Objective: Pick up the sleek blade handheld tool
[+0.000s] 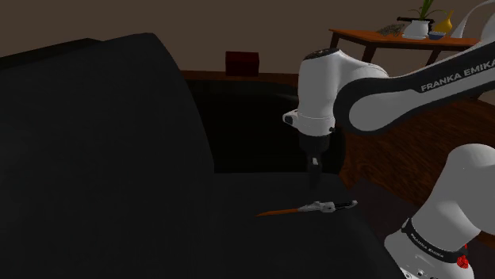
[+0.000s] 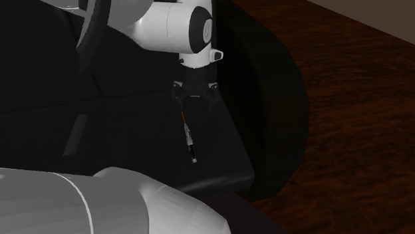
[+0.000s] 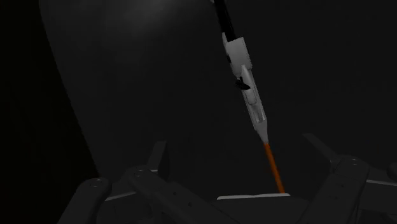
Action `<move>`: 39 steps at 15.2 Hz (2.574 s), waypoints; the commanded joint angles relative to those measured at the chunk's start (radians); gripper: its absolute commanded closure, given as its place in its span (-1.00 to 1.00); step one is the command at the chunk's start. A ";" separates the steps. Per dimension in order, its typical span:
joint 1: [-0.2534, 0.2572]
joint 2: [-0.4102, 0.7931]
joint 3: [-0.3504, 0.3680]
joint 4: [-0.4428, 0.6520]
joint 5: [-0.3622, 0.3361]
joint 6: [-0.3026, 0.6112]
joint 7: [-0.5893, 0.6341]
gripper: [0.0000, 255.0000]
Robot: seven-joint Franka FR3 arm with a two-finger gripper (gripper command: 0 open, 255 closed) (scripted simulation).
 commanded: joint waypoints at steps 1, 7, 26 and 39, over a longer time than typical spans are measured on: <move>0.027 0.050 0.032 -0.009 -0.007 0.064 -0.019 -1.00; 0.065 0.167 0.093 -0.025 -0.040 0.201 -0.037 -1.00; 0.061 0.208 0.100 -0.042 -0.052 0.258 -0.025 1.00; 0.072 0.077 0.076 0.036 -0.021 0.053 -0.058 1.00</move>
